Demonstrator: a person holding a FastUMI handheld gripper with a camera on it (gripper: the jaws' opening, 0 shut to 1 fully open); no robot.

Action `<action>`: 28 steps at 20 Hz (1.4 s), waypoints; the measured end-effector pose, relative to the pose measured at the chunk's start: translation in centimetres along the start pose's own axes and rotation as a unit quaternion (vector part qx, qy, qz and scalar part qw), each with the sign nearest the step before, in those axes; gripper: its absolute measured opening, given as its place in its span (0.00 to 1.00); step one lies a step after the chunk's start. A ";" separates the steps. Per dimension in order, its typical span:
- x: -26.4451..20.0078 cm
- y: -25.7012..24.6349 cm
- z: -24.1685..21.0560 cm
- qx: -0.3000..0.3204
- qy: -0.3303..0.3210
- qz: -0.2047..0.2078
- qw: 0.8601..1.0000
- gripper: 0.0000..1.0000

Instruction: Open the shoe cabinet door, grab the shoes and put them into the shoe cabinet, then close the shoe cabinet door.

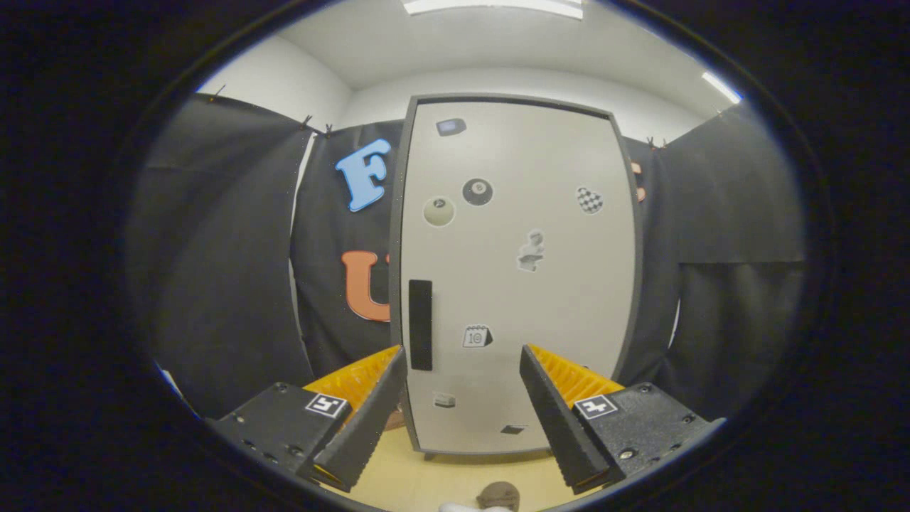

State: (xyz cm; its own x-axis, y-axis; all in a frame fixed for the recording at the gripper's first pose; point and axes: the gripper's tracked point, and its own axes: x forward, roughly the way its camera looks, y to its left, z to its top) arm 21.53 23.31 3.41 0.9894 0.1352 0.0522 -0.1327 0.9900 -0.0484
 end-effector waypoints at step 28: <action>9.4 3.5 -2.9 0.013 0.074 0.061 0.995 0.33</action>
State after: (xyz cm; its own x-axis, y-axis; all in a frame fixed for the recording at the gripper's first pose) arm 30.49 27.93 0.84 0.9634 0.2485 -0.1007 -0.2517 0.9676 -0.0197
